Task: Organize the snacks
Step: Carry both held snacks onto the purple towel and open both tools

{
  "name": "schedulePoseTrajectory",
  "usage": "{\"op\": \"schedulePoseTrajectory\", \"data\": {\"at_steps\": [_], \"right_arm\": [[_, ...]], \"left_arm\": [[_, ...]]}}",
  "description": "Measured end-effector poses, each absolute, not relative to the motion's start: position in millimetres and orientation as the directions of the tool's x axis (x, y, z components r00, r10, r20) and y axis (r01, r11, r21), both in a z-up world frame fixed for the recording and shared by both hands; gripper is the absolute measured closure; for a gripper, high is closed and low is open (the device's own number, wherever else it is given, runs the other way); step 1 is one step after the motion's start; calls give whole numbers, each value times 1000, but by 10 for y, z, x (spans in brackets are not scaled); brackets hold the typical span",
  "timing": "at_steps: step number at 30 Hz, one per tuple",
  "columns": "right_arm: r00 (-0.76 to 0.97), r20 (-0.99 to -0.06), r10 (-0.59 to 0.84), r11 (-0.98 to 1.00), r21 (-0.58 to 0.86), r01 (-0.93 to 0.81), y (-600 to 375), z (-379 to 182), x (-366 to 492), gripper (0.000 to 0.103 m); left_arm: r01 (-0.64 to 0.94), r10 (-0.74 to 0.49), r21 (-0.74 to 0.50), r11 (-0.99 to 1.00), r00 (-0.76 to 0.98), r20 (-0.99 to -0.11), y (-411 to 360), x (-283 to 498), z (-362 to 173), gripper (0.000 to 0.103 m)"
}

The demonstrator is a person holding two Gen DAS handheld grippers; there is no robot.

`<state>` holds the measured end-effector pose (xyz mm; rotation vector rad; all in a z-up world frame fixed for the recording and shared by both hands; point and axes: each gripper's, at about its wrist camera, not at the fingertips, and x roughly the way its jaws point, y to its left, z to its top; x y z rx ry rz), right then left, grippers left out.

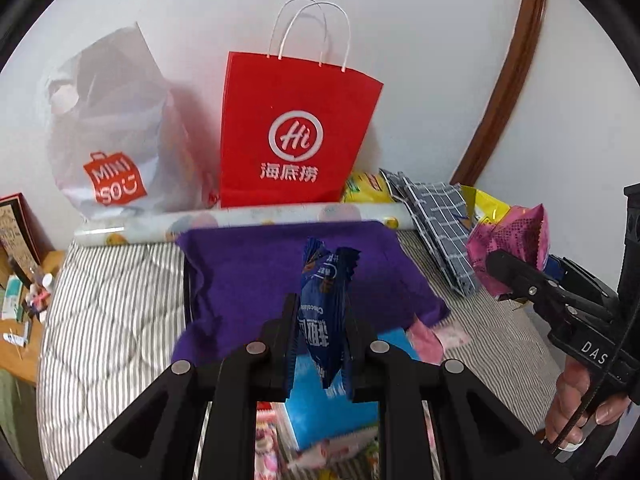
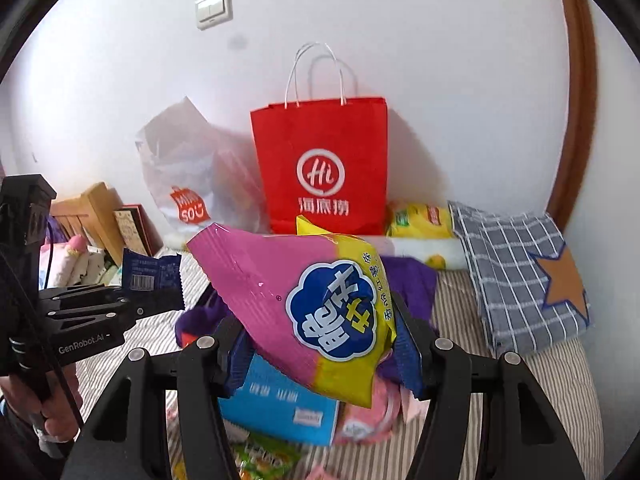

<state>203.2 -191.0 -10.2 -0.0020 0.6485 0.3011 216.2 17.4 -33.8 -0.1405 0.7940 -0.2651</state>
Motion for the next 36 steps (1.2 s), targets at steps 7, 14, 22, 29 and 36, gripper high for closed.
{"op": "schedulePoseTrajectory", "data": {"at_steps": [7, 14, 22, 29, 36], "right_arm": [[753, -579, 315, 945, 117, -305, -2001, -146, 2349, 43], [746, -602, 286, 954, 109, -278, -2038, -283, 2661, 43], [744, -620, 247, 960, 49, -277, -1873, -366, 3061, 43], [730, -652, 203, 961, -10, -276, -1733, -584, 3411, 43], [700, -695, 163, 963, -42, -267, -1780, -866, 3655, 43]], "left_arm": [[158, -274, -227, 961, 667, -693, 228, 2486, -426, 86], [109, -259, -249, 962, 648, -716, 376, 2788, -629, 86], [83, -211, -205, 975, 629, -748, 370, 3136, -763, 86], [46, -116, -113, 993, 645, -755, 324, 3435, -862, 86], [30, -82, -80, 996, 614, -785, 330, 3661, -1100, 86]]}}
